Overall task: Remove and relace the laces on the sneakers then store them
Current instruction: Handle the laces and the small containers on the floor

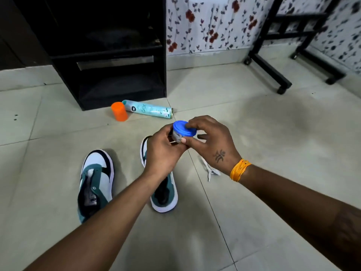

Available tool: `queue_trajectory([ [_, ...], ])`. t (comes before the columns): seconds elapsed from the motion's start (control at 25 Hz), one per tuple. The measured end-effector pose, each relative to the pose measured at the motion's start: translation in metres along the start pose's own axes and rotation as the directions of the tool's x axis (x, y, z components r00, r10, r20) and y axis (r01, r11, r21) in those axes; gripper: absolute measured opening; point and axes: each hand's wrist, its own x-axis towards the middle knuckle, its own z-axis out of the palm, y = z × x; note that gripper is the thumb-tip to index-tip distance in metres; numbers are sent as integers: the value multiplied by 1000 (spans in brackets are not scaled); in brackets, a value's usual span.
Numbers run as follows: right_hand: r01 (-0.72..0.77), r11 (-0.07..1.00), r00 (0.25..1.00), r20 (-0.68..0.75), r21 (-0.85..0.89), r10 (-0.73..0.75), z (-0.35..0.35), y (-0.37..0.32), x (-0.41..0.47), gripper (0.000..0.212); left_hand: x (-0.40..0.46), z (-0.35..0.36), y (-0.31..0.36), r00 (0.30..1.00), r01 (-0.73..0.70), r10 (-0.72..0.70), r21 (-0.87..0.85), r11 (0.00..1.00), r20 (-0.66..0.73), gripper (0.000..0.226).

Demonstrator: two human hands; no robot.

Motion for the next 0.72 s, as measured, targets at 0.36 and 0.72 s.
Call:
queue_trajectory([
  [0.36, 66, 964, 990, -102, -257, -94, 0, 42, -73, 23, -45, 53, -27, 993, 109, -105, -91, 990, 49, 25],
  [0.72, 23, 958, 990, -124, -287, -61, -2, 64, -118, 22, -75, 85, -48, 982, 181, -171, -126, 975, 84, 32],
])
